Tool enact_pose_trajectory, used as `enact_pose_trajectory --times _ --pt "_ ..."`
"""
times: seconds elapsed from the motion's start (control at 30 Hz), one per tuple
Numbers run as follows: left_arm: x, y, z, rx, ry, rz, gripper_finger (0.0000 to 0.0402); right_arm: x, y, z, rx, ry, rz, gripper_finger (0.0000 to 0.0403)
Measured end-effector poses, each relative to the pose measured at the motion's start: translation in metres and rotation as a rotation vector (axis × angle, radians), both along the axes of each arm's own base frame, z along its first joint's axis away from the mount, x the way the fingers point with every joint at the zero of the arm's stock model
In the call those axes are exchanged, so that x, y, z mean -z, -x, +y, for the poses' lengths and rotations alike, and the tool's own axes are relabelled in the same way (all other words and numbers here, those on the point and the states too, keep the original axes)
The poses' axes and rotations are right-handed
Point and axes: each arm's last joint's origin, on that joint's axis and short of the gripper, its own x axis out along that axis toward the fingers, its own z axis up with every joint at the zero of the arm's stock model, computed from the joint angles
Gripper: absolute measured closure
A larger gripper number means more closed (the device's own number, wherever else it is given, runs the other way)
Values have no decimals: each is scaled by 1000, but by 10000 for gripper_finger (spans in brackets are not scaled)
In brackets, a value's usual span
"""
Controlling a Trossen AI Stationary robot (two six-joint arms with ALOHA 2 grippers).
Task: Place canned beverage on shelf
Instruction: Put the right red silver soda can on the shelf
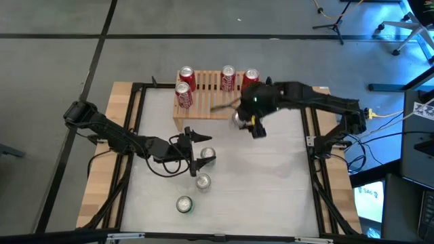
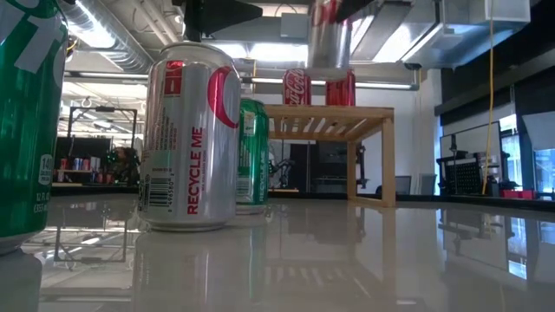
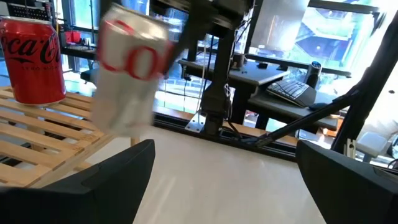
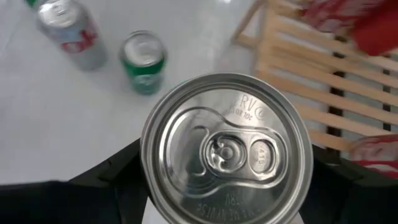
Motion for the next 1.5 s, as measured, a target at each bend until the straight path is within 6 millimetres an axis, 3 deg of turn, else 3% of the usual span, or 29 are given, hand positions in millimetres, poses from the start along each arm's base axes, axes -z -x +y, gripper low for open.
enact_pose_trajectory --times 0.3,0.63,1.5 --pt "0 0 0 0 6 -2 20 0 0 -62 -14 -18 -115 105" --pt "0 0 0 -10 26 -7 20 29 -13 -104 5 -7 -63 106" --pt "0 -2 10 -56 48 -14 20 37 -23 -110 -18 -7 -78 100"
